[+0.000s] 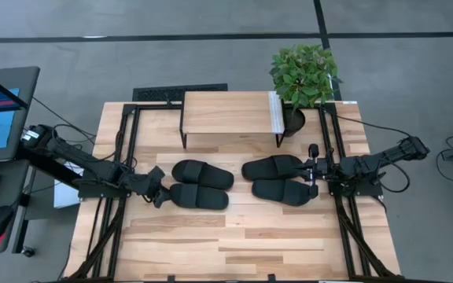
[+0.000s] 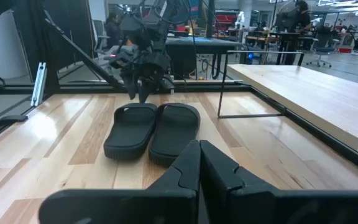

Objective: Pick and place slides into the shelf
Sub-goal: Put the bottom left black slide on the shelf

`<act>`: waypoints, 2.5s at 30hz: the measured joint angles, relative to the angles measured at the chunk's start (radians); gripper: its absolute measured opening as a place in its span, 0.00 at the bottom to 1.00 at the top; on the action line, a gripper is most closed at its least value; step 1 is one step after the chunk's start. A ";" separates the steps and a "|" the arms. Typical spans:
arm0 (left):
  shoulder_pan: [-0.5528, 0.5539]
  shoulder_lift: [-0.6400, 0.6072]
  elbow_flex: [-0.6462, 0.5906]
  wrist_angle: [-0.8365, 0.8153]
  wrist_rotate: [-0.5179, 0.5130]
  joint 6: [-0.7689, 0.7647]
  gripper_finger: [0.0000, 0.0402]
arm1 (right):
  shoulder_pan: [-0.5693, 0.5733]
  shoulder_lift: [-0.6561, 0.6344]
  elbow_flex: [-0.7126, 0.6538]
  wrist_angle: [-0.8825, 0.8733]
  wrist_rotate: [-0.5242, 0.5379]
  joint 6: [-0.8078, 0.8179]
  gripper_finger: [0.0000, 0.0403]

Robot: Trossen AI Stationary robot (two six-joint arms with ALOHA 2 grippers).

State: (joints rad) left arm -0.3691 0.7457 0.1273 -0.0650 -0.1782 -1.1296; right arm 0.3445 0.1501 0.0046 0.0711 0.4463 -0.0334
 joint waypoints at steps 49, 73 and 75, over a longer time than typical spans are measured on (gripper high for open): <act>-0.001 0.234 0.478 -0.497 -0.170 0.390 0.40 | 0.000 0.000 0.000 0.000 0.000 0.000 0.00; -0.002 0.460 0.584 -0.533 0.000 -0.136 0.40 | 0.000 0.000 0.000 0.000 0.000 0.000 0.00; -0.003 0.476 0.584 -0.527 0.021 -0.164 0.40 | 0.000 0.000 0.000 0.000 0.000 0.000 0.00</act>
State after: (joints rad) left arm -0.3721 1.2220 0.7116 -0.5919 -0.1568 -1.2934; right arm 0.3447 0.1503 0.0048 0.0712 0.4465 -0.0338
